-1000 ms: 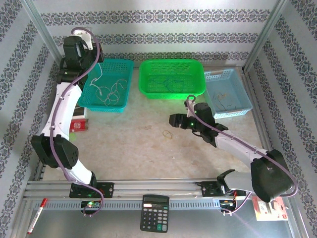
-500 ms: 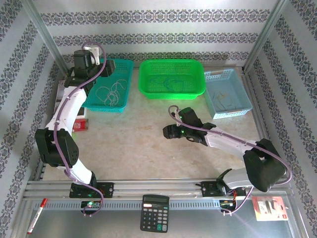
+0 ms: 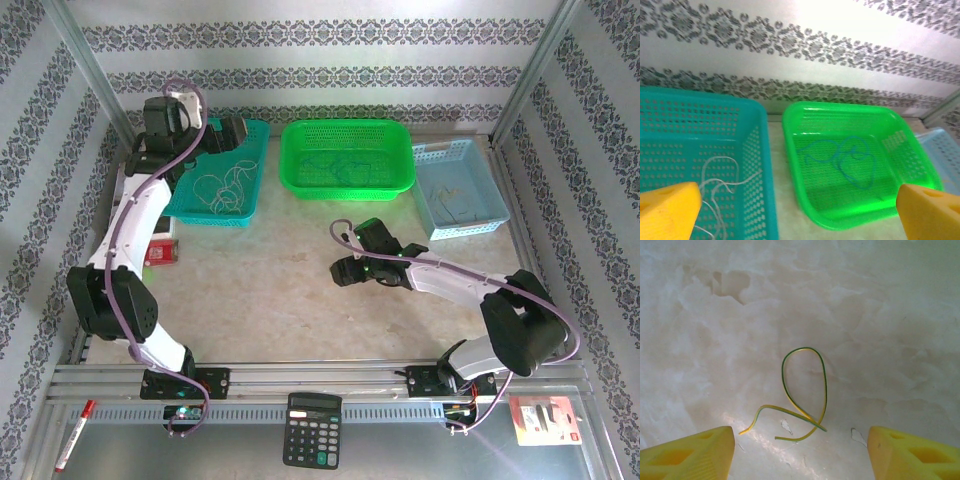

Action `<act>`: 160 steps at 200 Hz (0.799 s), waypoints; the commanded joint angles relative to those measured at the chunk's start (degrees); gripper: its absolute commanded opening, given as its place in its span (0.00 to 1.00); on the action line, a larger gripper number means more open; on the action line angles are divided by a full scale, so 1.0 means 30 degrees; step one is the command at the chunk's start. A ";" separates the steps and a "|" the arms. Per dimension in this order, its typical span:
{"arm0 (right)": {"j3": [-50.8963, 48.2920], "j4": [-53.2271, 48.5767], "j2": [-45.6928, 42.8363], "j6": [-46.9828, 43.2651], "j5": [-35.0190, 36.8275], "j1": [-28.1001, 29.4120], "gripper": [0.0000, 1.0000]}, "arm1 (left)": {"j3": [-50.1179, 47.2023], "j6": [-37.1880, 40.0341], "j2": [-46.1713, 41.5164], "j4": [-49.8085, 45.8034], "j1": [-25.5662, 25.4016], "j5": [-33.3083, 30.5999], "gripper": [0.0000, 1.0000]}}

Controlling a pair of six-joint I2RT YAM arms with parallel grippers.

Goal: Untangle the cables

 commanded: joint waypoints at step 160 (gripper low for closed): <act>0.3023 -0.1048 0.2916 -0.2088 -0.3055 -0.0089 0.00 | -0.6829 -0.3702 -0.4463 0.1998 -0.3914 0.1219 1.00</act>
